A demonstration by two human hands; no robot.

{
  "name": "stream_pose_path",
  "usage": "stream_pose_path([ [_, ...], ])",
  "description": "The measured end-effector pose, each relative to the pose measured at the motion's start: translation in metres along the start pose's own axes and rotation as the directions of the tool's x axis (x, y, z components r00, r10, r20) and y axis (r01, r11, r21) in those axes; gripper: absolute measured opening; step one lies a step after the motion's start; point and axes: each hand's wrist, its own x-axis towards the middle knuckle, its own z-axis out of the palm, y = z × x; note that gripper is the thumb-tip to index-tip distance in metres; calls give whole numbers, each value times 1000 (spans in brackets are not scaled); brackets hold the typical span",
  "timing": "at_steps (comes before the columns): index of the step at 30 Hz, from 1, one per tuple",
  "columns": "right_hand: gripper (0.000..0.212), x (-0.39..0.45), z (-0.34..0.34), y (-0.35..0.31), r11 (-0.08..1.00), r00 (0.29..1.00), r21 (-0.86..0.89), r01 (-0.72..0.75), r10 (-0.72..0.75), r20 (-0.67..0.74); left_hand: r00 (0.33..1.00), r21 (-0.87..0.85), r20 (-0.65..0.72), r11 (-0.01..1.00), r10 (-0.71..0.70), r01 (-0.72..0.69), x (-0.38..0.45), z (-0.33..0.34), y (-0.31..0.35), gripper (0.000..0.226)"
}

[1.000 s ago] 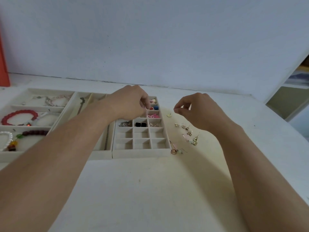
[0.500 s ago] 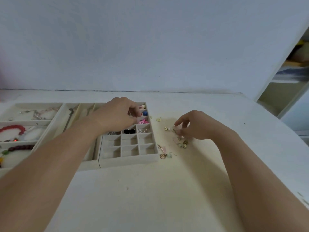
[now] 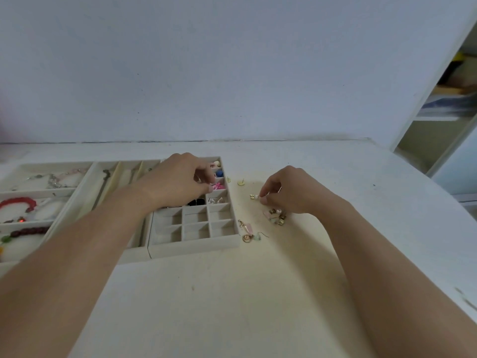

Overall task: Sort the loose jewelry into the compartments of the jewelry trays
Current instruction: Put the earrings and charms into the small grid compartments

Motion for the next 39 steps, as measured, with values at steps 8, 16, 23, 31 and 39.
stream_pose_path([
  [8,16,1,3,-1,1000,999,-23,19,-20,-42,1000,-14,-27,1000,11,-11,-2,-3,2,3],
  [16,6,0,9,-8,1000,999,-6,23,-23,-29,1000,-23,-15,1000,18,-19,-4,-4,7,5],
  [23,15,1,1,-16,976,992,206,71,-48,-115,991,-226,-72,966,113,-126,-10,2,29,11],
  [31,30,-9,0,-28,850,997,526,14,-55,61,984,-307,-114,938,135,-164,-14,9,42,26],
  [39,30,-11,-3,-30,781,986,625,-4,-101,133,985,-326,-145,936,88,-132,-14,8,43,17],
])
